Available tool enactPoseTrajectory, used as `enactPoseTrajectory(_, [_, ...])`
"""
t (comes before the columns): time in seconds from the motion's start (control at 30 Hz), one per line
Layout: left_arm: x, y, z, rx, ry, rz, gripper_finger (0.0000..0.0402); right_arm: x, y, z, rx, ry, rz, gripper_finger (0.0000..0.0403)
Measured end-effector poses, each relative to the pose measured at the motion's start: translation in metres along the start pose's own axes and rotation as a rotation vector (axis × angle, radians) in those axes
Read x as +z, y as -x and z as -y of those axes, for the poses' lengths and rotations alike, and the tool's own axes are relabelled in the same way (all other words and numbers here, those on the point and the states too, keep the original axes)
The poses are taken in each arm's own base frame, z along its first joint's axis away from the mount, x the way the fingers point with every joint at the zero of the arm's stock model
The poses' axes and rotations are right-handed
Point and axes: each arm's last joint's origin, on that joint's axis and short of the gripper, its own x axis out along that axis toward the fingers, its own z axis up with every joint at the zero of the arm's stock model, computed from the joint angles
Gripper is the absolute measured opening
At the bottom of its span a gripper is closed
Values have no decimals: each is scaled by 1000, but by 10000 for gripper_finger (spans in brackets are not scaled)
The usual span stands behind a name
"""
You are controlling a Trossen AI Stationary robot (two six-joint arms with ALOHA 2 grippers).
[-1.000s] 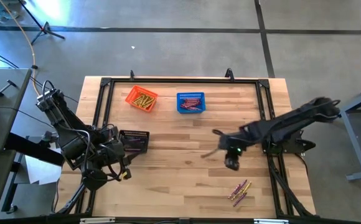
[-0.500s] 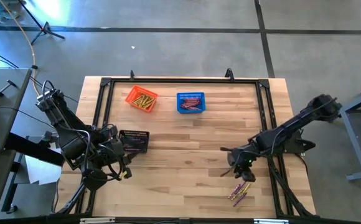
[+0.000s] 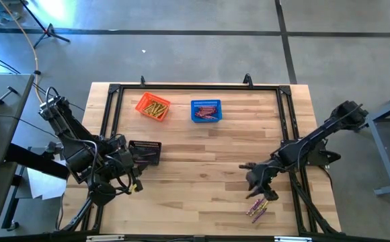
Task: Sort crayons
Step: Put the red crayon into the blue bin
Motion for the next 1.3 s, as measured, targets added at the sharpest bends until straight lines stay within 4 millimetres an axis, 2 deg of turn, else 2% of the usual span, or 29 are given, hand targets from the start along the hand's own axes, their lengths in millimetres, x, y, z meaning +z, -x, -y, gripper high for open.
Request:
enactPoseTrajectory(0.3, [0, 0, 0, 1, 30, 0, 117, -11, -16, -19, 15, 213, -55, 112])
enactPoseTrajectory(0.5, [0, 0, 0, 1, 31, 1, 117, -5, -37, -26, -11, 318, -108, 112])
enactPoseTrajectory(0.8, [0, 0, 0, -3, 30, -2, 117, 5, -56, -29, -23, 323, -152, 112])
enactPoseTrajectory(1.03, [-1, 0, 1, -23, 29, -19, 117, 14, -61, -34, -16, 336, -140, 112])
enactPoseTrajectory(1.3, [-1, 0, 1, -27, 28, -22, 117, 11, -62, -44, -1, 388, -146, 112])
